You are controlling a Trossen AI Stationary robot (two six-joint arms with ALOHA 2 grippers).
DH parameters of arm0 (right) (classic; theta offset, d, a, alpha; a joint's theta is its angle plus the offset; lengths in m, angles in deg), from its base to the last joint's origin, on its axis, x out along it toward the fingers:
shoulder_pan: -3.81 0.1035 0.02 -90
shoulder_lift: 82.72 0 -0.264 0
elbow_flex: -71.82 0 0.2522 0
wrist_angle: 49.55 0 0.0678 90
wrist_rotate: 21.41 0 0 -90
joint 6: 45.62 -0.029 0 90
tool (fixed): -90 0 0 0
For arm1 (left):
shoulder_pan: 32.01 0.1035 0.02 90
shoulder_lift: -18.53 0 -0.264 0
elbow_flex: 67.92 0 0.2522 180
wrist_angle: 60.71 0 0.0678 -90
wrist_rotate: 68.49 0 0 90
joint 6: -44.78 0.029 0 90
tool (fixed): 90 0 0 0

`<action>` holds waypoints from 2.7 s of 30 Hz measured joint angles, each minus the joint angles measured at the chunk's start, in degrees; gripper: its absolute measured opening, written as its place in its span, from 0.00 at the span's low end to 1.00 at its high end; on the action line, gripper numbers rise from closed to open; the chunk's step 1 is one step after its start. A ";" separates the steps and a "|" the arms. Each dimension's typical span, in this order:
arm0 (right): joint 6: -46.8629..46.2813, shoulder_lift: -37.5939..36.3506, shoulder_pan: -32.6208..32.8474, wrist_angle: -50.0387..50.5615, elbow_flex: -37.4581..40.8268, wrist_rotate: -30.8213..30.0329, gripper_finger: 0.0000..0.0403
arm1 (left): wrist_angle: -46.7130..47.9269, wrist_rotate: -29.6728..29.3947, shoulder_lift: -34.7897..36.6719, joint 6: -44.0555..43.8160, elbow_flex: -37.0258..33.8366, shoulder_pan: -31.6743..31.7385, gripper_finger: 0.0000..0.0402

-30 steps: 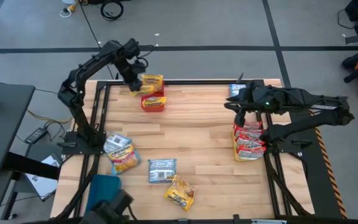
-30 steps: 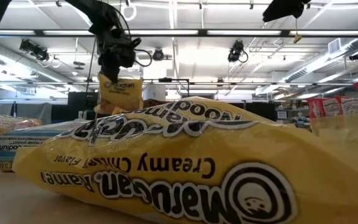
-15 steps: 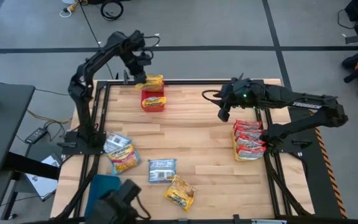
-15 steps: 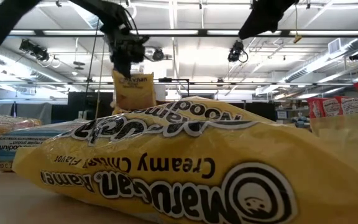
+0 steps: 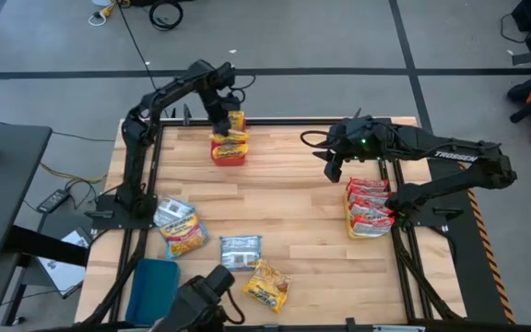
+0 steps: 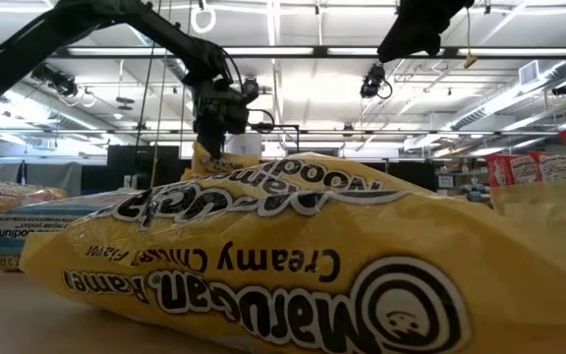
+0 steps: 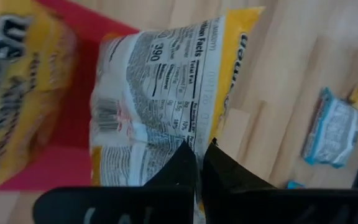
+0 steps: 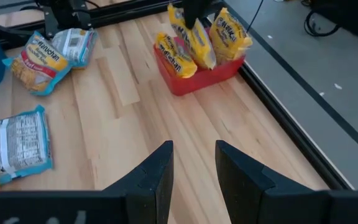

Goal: Sort Maruchan noodles
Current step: Put the yellow noodle pack into the pink bin

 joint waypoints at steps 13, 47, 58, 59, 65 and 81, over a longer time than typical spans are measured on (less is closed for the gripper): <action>0.17 -0.63 -0.02 1.86 0.00 0.70 0.31 | -6.52 18.28 -1.95 1.73 -0.01 -1.37 0.02; -2.85 -1.66 -0.80 4.32 0.00 3.83 0.31 | -0.58 10.38 -5.89 -5.25 -0.01 -1.14 0.02; -3.00 -1.66 -3.10 4.28 0.00 0.14 0.31 | -10.23 10.42 -5.89 -8.68 -0.01 -9.68 0.03; -3.00 -1.63 -3.20 4.28 0.00 0.13 0.31 | -10.66 10.38 -5.89 -9.32 -0.01 -10.18 0.03; -0.21 3.10 -3.32 3.40 -0.02 -1.07 0.31 | -11.74 10.35 -5.89 -10.04 0.01 -11.23 0.05; 34.24 29.20 -3.61 -27.26 -0.02 -3.89 0.74 | -12.90 10.17 -5.89 -11.12 -0.01 -11.16 0.28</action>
